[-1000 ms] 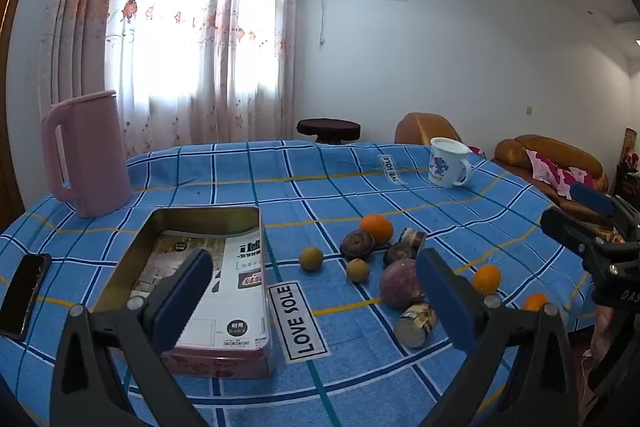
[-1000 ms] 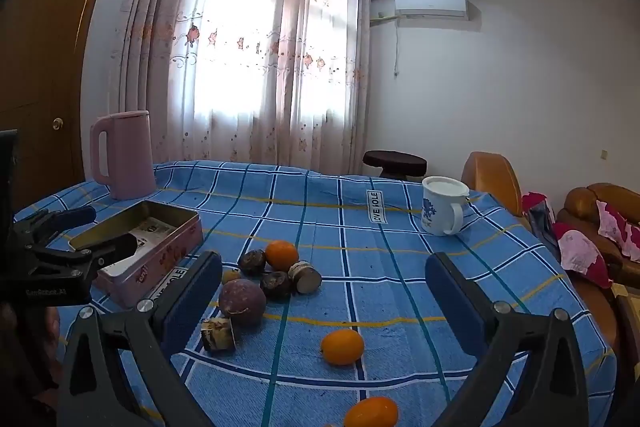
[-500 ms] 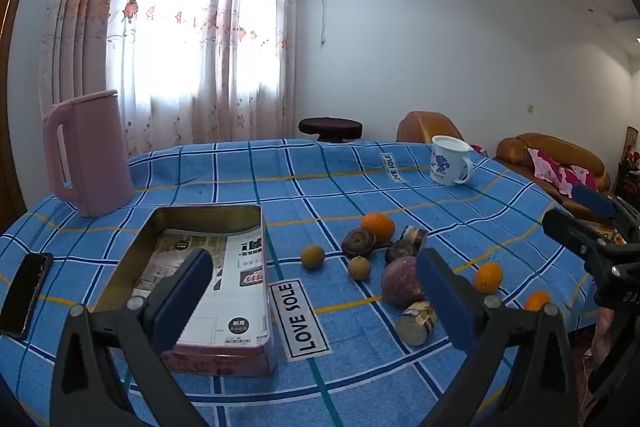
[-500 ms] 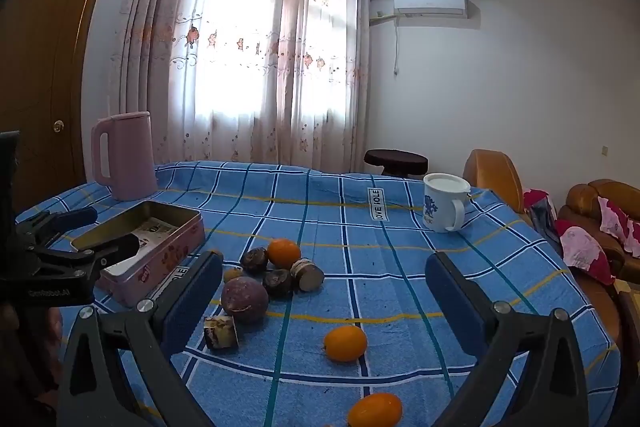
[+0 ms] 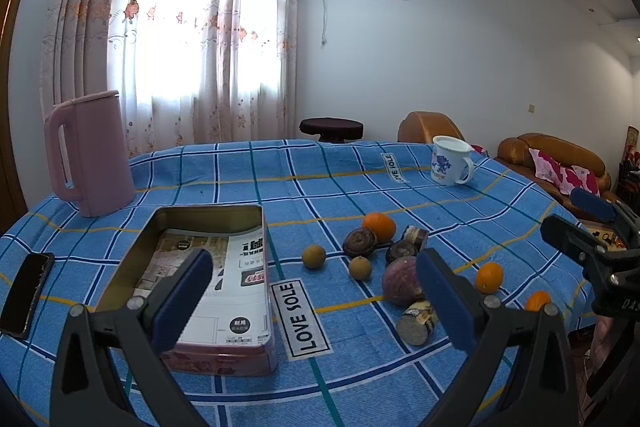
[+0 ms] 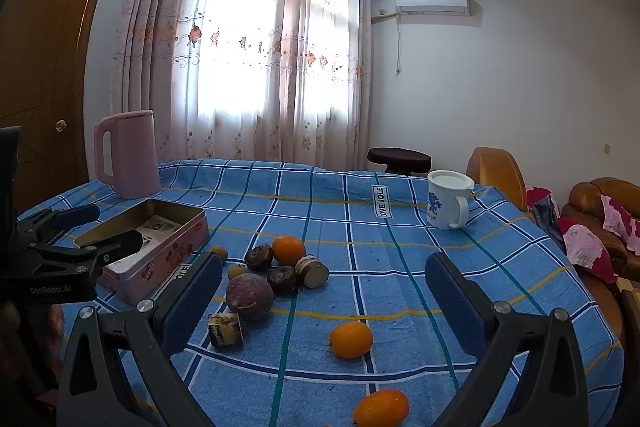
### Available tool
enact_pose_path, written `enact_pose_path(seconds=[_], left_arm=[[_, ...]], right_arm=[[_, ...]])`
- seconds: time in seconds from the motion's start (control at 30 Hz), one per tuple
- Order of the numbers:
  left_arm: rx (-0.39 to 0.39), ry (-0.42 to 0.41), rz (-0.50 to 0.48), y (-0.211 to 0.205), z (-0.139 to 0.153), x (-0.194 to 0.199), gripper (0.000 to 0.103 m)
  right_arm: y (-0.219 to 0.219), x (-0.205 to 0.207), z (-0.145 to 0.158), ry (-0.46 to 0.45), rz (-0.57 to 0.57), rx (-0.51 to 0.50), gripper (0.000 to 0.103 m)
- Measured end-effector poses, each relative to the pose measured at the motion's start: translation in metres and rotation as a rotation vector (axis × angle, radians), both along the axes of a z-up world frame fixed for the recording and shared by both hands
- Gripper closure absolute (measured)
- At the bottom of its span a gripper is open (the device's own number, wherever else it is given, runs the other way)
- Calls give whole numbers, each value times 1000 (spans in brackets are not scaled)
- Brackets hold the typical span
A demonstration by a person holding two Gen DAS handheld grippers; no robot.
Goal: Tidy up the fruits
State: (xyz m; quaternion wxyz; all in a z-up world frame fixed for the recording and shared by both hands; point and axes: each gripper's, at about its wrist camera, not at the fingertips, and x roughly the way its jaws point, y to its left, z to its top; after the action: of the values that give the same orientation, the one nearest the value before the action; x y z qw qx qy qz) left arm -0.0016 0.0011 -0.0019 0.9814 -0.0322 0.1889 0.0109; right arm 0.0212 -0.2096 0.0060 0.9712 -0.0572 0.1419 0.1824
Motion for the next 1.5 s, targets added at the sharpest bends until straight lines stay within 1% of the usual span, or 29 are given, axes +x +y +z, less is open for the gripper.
enact_pose_path(seconds=[1.2, 1.33, 1.43, 1.5], left_arm=[[1, 3, 0, 1, 0, -1, 0], [7, 19, -17, -2, -5, 0, 0], [25, 41, -40, -9, -13, 4, 0], [35, 63, -57, -13, -19, 7, 0]], right_arm=[[4, -3, -3, 8, 13, 1, 1], [0, -2, -8, 5, 4, -8, 1], [-10, -1, -16, 6, -28, -22, 1], [-21, 1, -25, 25, -38, -24, 1]])
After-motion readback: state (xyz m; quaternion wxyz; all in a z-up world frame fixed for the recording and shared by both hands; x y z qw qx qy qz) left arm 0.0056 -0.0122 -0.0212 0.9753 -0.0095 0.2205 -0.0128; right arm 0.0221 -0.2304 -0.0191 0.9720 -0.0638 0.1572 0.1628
